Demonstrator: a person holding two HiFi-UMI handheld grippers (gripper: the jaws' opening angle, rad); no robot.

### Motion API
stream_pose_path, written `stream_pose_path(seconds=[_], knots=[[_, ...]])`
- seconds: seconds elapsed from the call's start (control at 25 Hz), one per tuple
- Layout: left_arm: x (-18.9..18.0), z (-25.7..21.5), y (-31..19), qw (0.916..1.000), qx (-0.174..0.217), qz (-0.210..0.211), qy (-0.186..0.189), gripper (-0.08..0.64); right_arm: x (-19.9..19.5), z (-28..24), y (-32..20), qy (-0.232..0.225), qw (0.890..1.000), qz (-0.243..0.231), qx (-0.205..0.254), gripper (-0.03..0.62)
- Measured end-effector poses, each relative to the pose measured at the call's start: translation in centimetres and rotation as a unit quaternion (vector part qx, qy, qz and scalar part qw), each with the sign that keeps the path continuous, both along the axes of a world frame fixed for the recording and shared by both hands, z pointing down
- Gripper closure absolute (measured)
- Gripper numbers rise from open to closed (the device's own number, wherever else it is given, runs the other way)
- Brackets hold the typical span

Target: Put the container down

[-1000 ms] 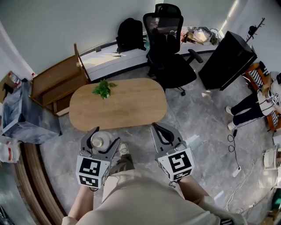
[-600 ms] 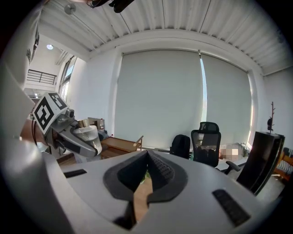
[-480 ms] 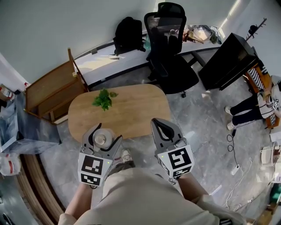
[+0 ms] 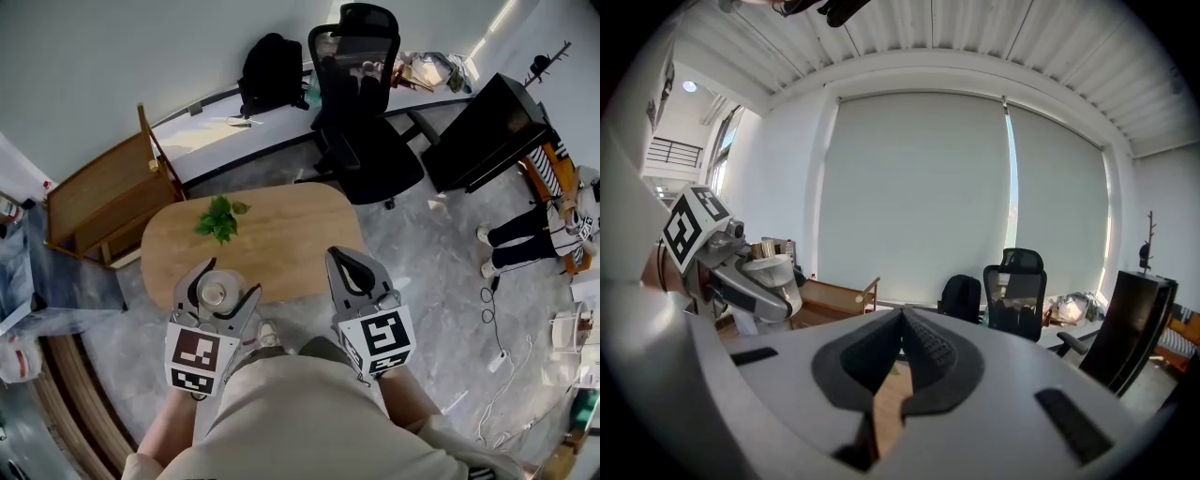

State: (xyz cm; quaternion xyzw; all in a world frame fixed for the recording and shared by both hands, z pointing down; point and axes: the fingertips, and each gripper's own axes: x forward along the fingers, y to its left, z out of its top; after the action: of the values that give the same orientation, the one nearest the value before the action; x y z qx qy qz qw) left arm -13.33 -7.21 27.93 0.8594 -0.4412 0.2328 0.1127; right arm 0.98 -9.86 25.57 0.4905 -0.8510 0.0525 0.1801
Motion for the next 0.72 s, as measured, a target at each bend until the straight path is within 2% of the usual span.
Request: stream_pose_path(seconds=[0.16, 0.52, 0.72], knots=[[0.2, -0.1, -1.4, 0.9999, 0.003, -0.013, -0.007, 0.225, 0.4, 0.1, -1.6, -0.007, 1.0, -0.007, 0.002, 0.595], [1.0, 0.2, -4.4, 0.9975, 0.002, -0.07, -0.009, 0.225, 1.3, 0.9, -5.2, -0.009, 0.999, -0.052, -0.003, 0.596], [2.0, 1.4, -6.7, 0.9961, -0.002, -0.087, -0.011, 0.225, 2.2, 2.3, -7.3, -0.021, 0.998, -0.062, -0.02, 0.595]])
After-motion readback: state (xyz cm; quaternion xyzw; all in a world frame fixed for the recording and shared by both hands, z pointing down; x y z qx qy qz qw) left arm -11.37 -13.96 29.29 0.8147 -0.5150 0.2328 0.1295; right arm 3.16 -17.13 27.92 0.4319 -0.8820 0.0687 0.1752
